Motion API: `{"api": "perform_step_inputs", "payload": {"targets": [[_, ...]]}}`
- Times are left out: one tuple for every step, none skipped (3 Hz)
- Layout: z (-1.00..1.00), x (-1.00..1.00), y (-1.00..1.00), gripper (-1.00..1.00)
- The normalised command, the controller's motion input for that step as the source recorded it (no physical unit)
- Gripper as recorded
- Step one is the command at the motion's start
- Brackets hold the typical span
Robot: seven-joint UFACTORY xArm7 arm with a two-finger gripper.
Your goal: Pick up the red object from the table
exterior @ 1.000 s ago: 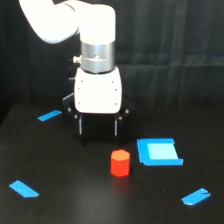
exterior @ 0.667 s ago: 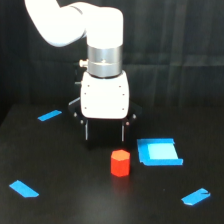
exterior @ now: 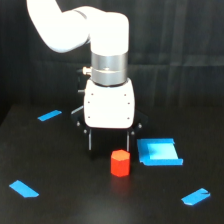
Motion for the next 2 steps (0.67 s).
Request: {"api": "perform_step_inputs", "payload": {"targets": [[0.01,0.03,-0.5,0.99],[0.04,0.05,-0.45,1.0]]}}
